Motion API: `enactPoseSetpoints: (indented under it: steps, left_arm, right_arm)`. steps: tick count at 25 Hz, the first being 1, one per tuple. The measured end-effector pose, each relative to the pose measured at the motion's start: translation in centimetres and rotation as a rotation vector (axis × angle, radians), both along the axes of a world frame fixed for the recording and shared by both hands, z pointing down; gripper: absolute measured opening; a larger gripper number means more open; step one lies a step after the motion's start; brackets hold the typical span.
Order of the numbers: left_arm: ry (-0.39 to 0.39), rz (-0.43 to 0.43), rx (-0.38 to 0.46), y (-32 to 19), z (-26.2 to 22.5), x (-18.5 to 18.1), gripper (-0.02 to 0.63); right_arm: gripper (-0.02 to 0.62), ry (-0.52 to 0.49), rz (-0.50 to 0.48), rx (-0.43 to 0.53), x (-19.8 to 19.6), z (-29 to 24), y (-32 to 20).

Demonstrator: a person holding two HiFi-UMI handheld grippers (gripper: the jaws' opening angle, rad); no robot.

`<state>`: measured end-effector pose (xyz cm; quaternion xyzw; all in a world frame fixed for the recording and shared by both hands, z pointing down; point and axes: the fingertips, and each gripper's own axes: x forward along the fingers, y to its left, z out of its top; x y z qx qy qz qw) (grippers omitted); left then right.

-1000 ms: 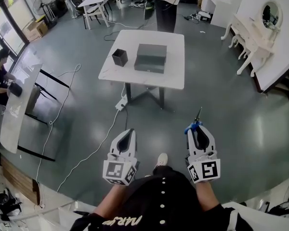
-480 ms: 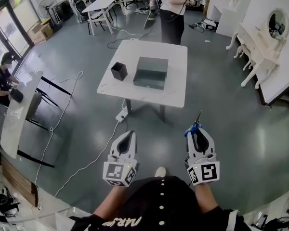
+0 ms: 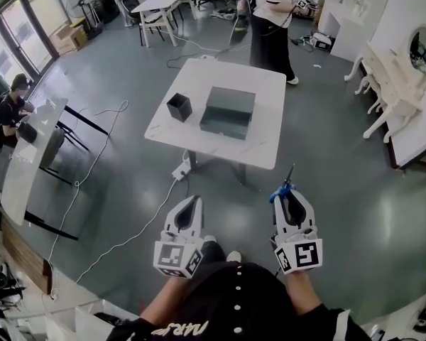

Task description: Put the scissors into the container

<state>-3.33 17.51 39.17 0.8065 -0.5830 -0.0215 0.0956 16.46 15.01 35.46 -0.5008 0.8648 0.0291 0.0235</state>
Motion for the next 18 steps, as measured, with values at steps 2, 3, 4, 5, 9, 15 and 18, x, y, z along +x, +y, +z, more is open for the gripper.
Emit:
enactPoseSetpoints:
  steps: [2,3,4,5,9,15,18]
  left_arm:
    - [0.005,-0.01,-0.003,-0.5,0.1,-0.1,0.026]
    - [0.005,-0.012,-0.005,-0.8,0.2,-0.3,0.026]
    - [0.005,-0.013,-0.008,-1.2,0.5,-0.3,0.026]
    - [0.006,-0.012,-0.013,-1.6,0.7,-0.4,0.026]
    - [0.012,-0.008,-0.025,-3.3,1.1,-0.6,0.026]
    - [0.015,-0.019,-0.015,-7.0,0.8,-2.1,0.026]
    - [0.017,-0.018,-0.02,-9.1,1.0,-2.7,0.026]
  right_arm:
    - [0.097,0.002,-0.005,-0.007,0.0,0.2,-0.7]
    - [0.097,0.003,-0.008,-0.009,-0.1,0.3,-1.0]
    - [0.097,0.005,-0.011,-0.01,-0.3,0.5,-1.4]
    - [0.097,0.007,-0.012,-0.011,-0.4,0.6,-1.8]
    - [0.097,0.009,-0.013,-0.018,-0.8,0.7,-3.5]
    - [0.097,0.028,-0.007,-0.007,-1.7,0.5,-6.8]
    - [0.097,0.019,-0.009,-0.013,-2.2,0.6,-8.9]
